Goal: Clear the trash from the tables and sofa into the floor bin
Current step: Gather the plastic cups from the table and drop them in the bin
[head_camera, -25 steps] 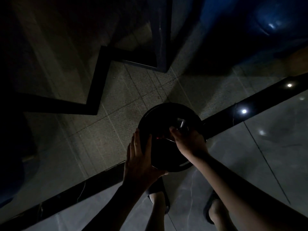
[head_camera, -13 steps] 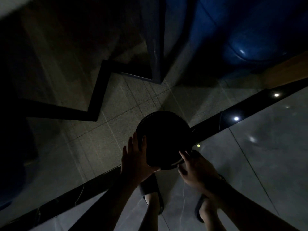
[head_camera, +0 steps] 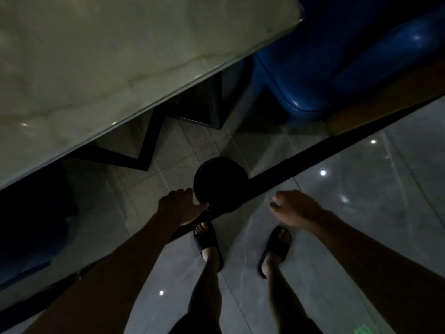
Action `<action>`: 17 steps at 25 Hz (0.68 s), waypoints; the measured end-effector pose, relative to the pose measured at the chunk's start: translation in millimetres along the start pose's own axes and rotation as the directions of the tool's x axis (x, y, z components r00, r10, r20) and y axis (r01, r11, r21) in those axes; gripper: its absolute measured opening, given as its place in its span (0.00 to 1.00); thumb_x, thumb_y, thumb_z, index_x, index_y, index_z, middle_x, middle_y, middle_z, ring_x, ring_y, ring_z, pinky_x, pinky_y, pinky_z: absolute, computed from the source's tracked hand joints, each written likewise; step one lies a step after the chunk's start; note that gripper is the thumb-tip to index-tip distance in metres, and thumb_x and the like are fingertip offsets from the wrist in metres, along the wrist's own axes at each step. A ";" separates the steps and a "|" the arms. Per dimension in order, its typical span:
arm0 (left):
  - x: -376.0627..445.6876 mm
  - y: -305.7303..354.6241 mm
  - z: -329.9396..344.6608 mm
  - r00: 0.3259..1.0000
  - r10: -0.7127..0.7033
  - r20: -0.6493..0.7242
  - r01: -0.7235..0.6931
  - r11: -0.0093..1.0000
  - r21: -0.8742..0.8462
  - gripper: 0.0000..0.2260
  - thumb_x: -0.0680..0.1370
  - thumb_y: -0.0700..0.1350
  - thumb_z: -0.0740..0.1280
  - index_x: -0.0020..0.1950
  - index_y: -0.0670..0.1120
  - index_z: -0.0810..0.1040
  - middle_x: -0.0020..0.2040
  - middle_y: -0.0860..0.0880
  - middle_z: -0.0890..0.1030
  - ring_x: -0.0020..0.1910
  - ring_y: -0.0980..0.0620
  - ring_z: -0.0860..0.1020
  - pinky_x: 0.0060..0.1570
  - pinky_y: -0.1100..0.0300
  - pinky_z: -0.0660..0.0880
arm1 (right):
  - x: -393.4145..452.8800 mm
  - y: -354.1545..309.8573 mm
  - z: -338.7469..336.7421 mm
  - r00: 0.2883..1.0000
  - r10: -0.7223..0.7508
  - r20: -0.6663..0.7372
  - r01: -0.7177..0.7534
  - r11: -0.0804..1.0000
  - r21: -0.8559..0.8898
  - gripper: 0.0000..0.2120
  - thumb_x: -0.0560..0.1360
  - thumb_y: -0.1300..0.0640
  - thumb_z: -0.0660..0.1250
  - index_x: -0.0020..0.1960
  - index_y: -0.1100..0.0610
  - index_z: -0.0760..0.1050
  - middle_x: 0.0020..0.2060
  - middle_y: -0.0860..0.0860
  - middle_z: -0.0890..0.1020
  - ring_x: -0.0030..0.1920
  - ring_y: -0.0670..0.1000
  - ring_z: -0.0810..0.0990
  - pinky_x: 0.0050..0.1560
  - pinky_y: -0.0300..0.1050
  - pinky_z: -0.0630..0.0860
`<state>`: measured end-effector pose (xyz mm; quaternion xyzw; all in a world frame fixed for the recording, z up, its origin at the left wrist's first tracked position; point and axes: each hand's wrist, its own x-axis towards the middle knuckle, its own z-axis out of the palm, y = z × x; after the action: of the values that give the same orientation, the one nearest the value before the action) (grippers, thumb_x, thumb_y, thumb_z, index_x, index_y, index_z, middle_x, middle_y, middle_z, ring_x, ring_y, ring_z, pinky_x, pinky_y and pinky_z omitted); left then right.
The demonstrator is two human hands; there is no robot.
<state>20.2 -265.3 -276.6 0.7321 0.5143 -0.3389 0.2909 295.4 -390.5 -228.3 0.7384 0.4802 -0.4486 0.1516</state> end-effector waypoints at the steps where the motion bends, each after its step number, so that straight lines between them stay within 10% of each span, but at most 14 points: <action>1: -13.2 0.0 -7.3 1.000 0.001 -0.009 -0.001 1.000 -0.002 0.35 0.74 0.71 0.58 0.70 0.47 0.69 0.66 0.43 0.76 0.64 0.42 0.74 0.61 0.47 0.74 | -13.3 0.8 -9.8 0.998 0.023 -0.050 -0.020 0.997 0.068 0.18 0.80 0.45 0.59 0.62 0.56 0.76 0.57 0.56 0.82 0.56 0.56 0.80 0.54 0.47 0.76; 9: -153.1 18.7 -31.7 0.998 -0.043 0.037 0.048 0.988 -0.145 0.28 0.77 0.65 0.58 0.69 0.48 0.71 0.67 0.42 0.75 0.64 0.40 0.74 0.60 0.50 0.71 | -165.9 -5.4 -23.5 0.981 0.167 -0.102 -0.128 0.942 0.310 0.16 0.78 0.45 0.62 0.59 0.54 0.76 0.54 0.56 0.82 0.48 0.53 0.79 0.49 0.47 0.76; 17: -264.1 49.5 0.7 0.992 0.101 0.071 -0.089 0.982 -0.165 0.22 0.79 0.59 0.58 0.63 0.46 0.77 0.62 0.43 0.80 0.60 0.43 0.77 0.62 0.51 0.74 | -284.0 10.3 28.5 0.976 0.217 -0.008 -0.201 0.917 0.344 0.19 0.80 0.46 0.59 0.63 0.57 0.77 0.61 0.59 0.80 0.61 0.59 0.78 0.63 0.50 0.74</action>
<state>3.4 -427.7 -63.1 0.7159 0.4927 -0.3104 0.3853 250.6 -577.0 -16.7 0.8106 0.3168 -0.4891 0.0573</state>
